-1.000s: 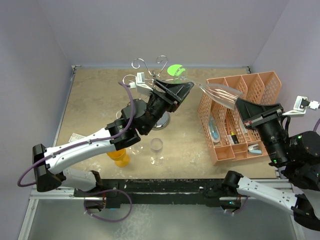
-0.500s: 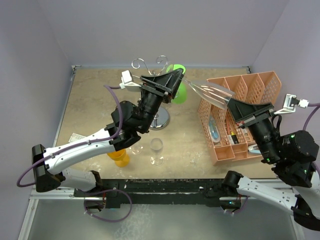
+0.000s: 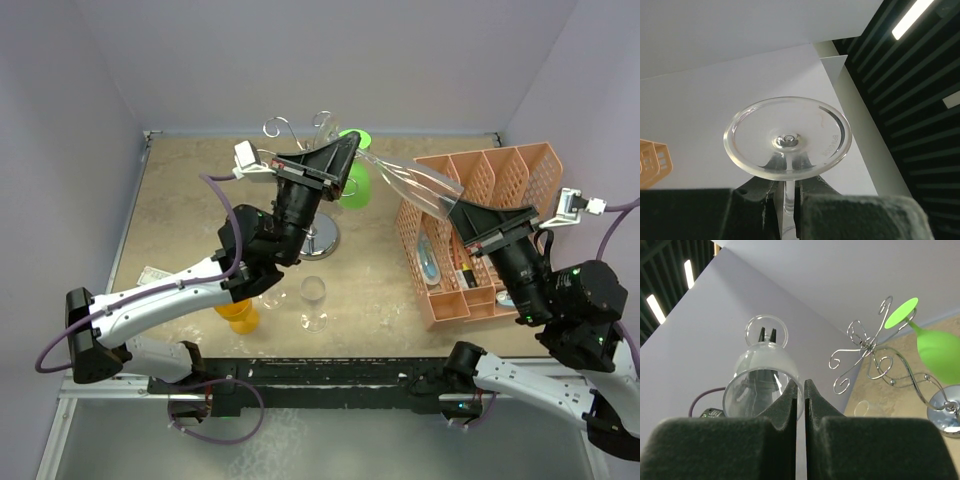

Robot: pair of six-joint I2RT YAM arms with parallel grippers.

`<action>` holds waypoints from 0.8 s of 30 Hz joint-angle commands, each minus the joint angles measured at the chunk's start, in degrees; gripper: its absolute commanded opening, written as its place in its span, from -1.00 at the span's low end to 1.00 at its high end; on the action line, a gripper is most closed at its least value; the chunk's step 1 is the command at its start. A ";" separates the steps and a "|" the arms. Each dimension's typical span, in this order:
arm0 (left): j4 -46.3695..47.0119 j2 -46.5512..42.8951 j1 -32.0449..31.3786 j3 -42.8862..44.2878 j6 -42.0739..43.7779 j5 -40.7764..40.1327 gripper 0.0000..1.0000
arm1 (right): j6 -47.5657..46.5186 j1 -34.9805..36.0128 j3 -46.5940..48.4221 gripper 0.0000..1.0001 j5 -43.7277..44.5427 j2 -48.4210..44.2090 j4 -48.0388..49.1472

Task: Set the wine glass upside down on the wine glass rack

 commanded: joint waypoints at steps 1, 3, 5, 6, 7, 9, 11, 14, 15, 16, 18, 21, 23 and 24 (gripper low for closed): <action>7.58 0.14 -0.09 2.18 6.46 -0.06 -1.00 | 0.54 0.28 0.15 -0.93 -0.83 -0.29 1.99; 6.90 0.35 -0.09 3.38 7.57 -0.06 -1.00 | 0.89 0.28 0.72 -0.83 -0.26 -0.10 0.28; 4.36 0.21 -0.09 4.79 8.94 -0.37 -1.00 | 1.34 0.28 1.27 -0.70 0.48 -0.08 -1.68; 3.63 -0.01 -0.09 5.29 10.08 -0.63 -1.00 | 1.66 0.33 1.47 -0.64 0.99 -0.25 -2.83; 3.18 -0.31 -0.09 5.40 10.85 -0.85 -1.00 | 2.02 0.29 1.58 -0.56 1.40 -0.52 -3.78; 3.57 -1.21 -0.09 4.95 12.08 -1.45 -1.00 | 2.86 0.28 1.36 -0.41 2.13 -1.34 -5.35; 3.29 -1.98 -0.09 4.77 13.88 -2.30 -1.00 | 3.13 0.28 1.12 -0.39 2.11 -2.30 -6.36; 1.08 -2.44 -0.04 6.62 16.90 -1.08 -1.00 | 2.98 0.28 1.55 -0.38 1.05 -2.94 -7.97; 0.04 -2.37 -0.02 7.47 18.18 -0.05 -1.00 | 2.65 0.28 1.84 -0.37 0.74 -3.03 -8.55; -0.95 -2.38 -0.05 8.09 19.11 0.78 -1.00 | 2.12 0.24 2.19 -0.36 0.37 -3.07 -9.18; -3.06 -2.69 0.00 8.94 21.55 1.72 -1.00 | 0.82 0.28 2.91 -0.33 0.18 -3.15 -10.23; -5.70 -3.50 0.00 9.68 25.51 2.57 -1.00 | -1.94 0.28 3.66 -0.31 0.20 -3.71 -11.88; -9.54 -3.98 0.00 10.45 27.01 1.99 -1.00 | -4.38 0.28 4.94 -0.31 1.51 -3.90 -13.78; -12.14 -4.37 0.00 10.99 26.98 0.81 -1.00 | -6.27 0.28 5.88 -0.29 2.57 -3.71 -15.09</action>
